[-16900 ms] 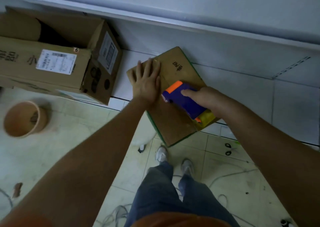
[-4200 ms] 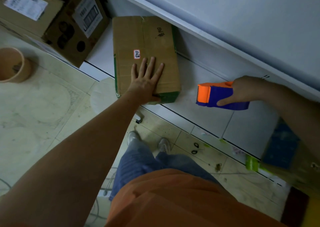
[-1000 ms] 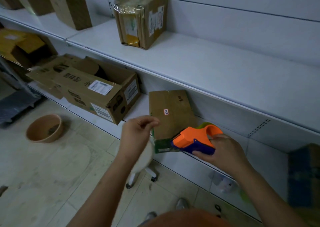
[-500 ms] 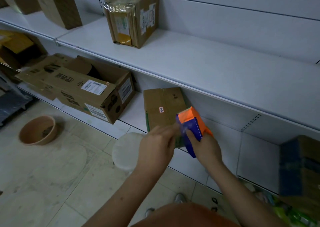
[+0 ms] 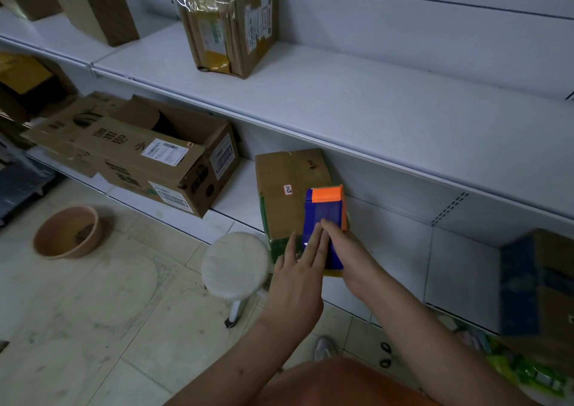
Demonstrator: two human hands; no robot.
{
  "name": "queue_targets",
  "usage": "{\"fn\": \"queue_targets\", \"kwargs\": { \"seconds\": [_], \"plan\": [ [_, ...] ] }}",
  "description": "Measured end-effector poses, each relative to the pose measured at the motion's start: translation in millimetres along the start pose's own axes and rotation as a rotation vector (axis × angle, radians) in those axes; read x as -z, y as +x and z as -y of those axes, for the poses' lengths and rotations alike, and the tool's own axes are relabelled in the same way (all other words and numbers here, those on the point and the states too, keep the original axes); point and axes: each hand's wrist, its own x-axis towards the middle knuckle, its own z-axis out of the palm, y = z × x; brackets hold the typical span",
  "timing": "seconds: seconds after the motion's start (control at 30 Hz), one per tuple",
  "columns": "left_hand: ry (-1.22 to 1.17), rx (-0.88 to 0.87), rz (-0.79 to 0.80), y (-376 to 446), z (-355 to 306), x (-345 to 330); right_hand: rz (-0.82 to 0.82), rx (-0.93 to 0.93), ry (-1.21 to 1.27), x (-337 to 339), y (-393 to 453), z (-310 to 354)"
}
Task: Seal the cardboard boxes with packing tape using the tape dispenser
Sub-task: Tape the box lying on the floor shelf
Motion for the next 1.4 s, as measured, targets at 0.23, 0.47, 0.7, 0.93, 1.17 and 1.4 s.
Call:
{"fn": "queue_targets", "kwargs": {
  "seconds": [0.23,0.47,0.7,0.93,1.17,1.4],
  "plan": [
    [-0.169,-0.112,0.039,1.5,10.2,-15.9,-0.054,-0.008,0.079,1.4,9.3,-15.0],
    [-0.25,-0.207,0.054,-2.5,29.8,-46.1,-0.2,-0.011,-0.109,19.2,37.7,-39.6],
    [-0.383,0.145,-0.026,15.6,77.7,-69.9,-0.345,-0.028,-0.264,93.9,77.8,-37.5],
    [-0.574,0.604,-0.067,101.4,110.0,-67.7,-0.403,-0.023,-0.226,120.0,114.7,-35.9],
    [-1.069,0.954,0.074,141.9,112.3,-98.8,-0.34,0.022,-0.256,129.5,166.6,-29.6],
    [-1.364,1.006,0.018,141.7,122.1,-117.8,-0.321,0.198,-0.3,130.4,191.0,-30.5]
  ]
}}
